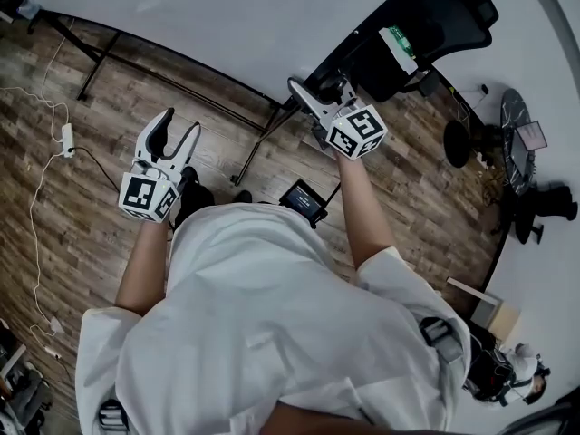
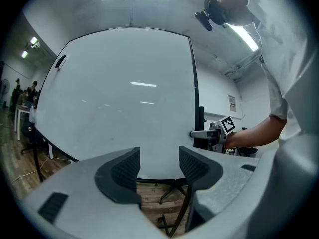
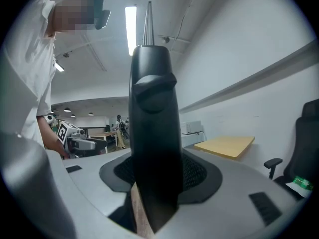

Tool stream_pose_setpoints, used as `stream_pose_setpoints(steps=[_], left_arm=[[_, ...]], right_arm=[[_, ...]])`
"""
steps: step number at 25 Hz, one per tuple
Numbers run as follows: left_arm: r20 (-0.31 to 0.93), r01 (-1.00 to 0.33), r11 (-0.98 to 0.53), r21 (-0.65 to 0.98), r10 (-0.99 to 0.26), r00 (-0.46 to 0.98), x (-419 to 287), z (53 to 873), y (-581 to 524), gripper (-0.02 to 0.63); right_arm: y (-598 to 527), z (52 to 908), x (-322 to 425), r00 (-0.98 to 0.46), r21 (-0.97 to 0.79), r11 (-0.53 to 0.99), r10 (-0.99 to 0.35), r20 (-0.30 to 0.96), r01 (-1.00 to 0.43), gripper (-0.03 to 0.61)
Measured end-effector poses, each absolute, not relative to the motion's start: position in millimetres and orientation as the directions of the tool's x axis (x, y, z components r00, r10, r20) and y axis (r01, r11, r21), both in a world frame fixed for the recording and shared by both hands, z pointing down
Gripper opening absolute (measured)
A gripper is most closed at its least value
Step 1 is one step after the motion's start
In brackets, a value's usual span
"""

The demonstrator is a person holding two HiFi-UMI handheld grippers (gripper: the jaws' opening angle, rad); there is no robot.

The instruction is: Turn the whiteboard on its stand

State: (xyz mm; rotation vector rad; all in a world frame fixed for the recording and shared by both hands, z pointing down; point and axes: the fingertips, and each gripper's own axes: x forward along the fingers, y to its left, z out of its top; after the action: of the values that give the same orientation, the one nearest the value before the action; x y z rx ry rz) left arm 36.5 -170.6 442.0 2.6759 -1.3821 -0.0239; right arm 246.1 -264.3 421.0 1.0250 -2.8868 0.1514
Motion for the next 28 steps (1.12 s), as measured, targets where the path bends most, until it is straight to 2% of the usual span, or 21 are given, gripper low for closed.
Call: stream_pose_setpoints(steps=[7, 19, 28], left_arm=[[0.032, -0.815, -0.569, 0.112, -0.817, 0.575, 35, 434, -170, 0.230], [0.052, -0.810, -0.572, 0.130, -0.812, 0.582, 47, 433, -179, 0.230], [0.035, -0.735, -0.660, 0.156, -0.740, 0.672, 49, 432, -183, 0.230]], right_arm=[[-264, 423, 247, -0.770, -0.031, 0.773, -0.626, 0.123, -0.633, 0.166], [-273, 422, 257, -0.755, -0.009, 0.759, -0.646, 0.116, -0.651, 0.155], [-265, 423, 254, -0.740, -0.006, 0.745, -0.661, 0.123, -0.667, 0.155]])
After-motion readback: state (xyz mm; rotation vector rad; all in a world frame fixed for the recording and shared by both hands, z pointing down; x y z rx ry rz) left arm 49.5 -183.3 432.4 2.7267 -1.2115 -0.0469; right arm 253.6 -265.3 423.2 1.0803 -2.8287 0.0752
